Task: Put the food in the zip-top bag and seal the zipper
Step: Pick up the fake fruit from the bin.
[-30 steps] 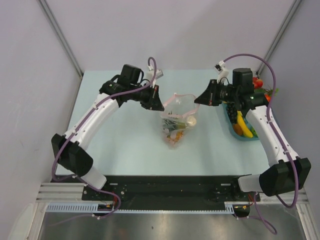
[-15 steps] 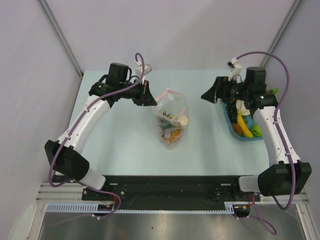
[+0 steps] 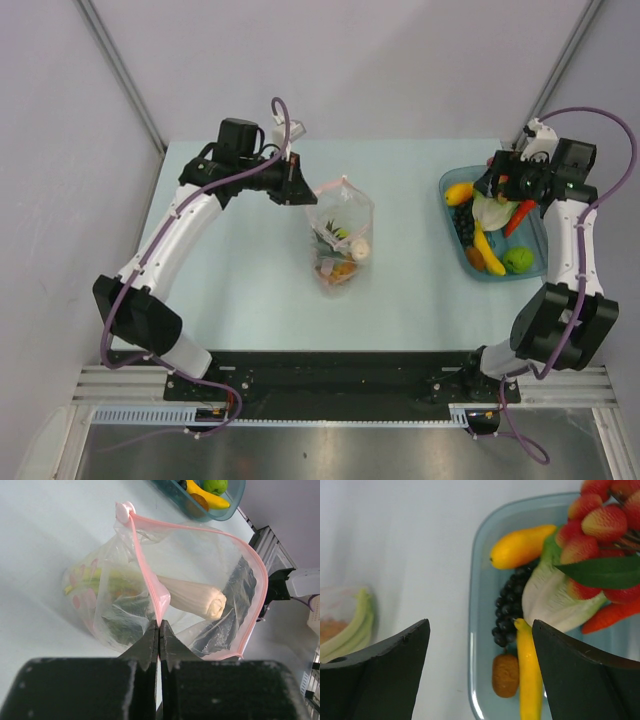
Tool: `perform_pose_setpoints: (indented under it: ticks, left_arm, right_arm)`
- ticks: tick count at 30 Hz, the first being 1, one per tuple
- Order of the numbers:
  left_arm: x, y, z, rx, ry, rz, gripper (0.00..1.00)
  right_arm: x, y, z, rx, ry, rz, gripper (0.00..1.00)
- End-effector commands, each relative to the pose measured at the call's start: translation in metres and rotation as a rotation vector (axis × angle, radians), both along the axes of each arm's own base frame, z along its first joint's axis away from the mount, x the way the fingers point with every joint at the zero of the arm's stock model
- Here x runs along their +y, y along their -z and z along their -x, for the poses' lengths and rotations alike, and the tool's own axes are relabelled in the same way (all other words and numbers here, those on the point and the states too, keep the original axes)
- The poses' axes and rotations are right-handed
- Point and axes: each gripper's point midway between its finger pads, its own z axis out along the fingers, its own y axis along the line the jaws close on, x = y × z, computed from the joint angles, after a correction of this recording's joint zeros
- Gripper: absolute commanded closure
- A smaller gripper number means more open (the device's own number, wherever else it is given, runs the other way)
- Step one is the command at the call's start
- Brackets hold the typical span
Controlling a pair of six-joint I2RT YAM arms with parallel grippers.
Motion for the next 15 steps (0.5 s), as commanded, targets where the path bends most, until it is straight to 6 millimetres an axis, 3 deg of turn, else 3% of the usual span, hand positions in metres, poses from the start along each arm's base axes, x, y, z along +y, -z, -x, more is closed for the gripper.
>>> perform_pose_setpoints:
  ticks: [1, 6, 7, 10, 15]
  left_arm:
    - [-0.007, -0.02, -0.007, -0.051, 0.017, 0.046, 1.0]
    - [-0.011, -0.017, -0.009, -0.037, 0.031, 0.065, 1.0]
    - [-0.012, -0.017, -0.009, -0.034, 0.035, 0.069, 1.0]
    - [-0.013, -0.013, -0.01, -0.026, 0.041, 0.071, 1.0]
    - [-0.017, -0.011, -0.011, -0.014, 0.054, 0.079, 1.0]
  right_arm:
    - [-0.038, 0.009, -0.013, 0.007, 0.072, 0.122, 0.12]
    - [-0.06, 0.01, -0.022, 0.007, 0.078, 0.176, 0.11]
    - [-0.064, 0.002, -0.024, 0.001, 0.077, 0.185, 0.12]
    - [-0.052, 0.02, -0.014, 0.095, -0.019, 0.149, 0.21]
    - [-0.038, 0.077, 0.026, 0.318, -0.087, 0.099, 0.37]
